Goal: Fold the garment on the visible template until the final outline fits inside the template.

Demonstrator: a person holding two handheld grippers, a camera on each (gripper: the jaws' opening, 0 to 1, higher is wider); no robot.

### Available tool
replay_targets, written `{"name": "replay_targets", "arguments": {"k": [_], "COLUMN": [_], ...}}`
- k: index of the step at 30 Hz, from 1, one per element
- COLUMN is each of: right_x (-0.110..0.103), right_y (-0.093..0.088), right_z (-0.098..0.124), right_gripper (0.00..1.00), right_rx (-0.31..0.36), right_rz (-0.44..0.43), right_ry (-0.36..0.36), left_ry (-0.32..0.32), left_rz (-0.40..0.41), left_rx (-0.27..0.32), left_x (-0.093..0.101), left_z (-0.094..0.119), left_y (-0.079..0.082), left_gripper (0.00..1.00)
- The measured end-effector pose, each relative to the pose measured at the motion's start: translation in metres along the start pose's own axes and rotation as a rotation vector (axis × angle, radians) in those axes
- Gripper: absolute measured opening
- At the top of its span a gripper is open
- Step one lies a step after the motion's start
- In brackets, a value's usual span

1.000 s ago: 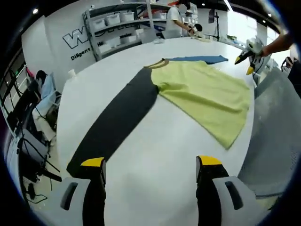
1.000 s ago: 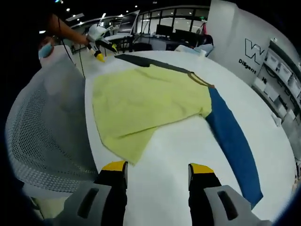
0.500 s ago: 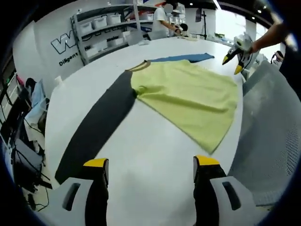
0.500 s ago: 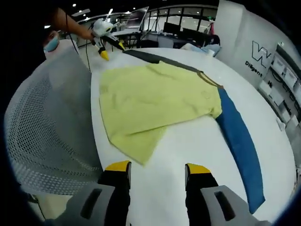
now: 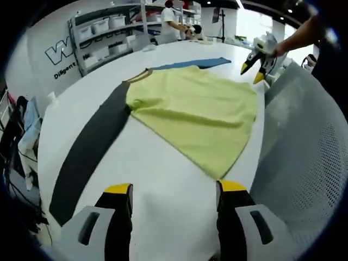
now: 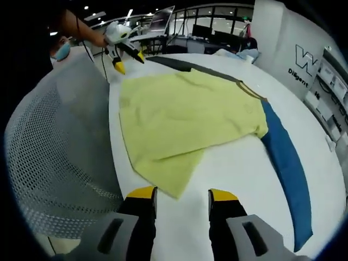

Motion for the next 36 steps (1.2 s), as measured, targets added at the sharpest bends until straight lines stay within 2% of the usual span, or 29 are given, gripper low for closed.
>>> {"name": "replay_targets", "arguments": {"k": [5, 10, 17, 25, 30, 34, 36], "right_x": [0.002, 0.000, -0.002, -0.004, -0.005, -0.006, -0.009], "right_y": [0.001, 0.001, 0.005, 0.004, 0.003, 0.004, 0.004], "right_z": [-0.004, -0.009, -0.018, -0.021, -0.021, -0.022, -0.022], "right_gripper": [0.29, 0.24, 0.19, 0.12, 0.11, 0.09, 0.03], "right_rx": [-0.014, -0.029, -0.035, -0.059, -0.060, -0.065, -0.070], "right_rz": [-0.006, -0.016, -0.032, -0.005, -0.019, -0.003, 0.010], "right_ry": [-0.007, -0.004, 0.000, 0.010, 0.006, 0.005, 0.012], "left_ry": [-0.054, -0.095, -0.150, -0.160, -0.150, -0.133, -0.130], "left_rz": [-0.044, -0.064, -0.080, -0.087, -0.097, -0.103, -0.107], "left_rx": [-0.004, -0.019, -0.050, -0.067, -0.071, -0.074, -0.078], "left_x": [0.007, 0.014, 0.024, 0.029, 0.028, 0.028, 0.029], "left_z": [-0.007, -0.016, -0.027, -0.034, -0.035, -0.036, -0.036], "left_y": [0.000, 0.000, 0.002, 0.002, 0.000, -0.001, -0.001], "left_gripper": [0.44, 0.38, 0.24, 0.19, 0.16, 0.11, 0.07]}}
Point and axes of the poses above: the point that each gripper's makers call its tool centre point, and the gripper's own axes: z roughly backward along the fingers, x roughly to its right, y roughly out of its top, the point moved 7 cm from there along z, roughly backward along the fingers, and after that the axes turned 2 degrees about -y, right-handed, at the moved point
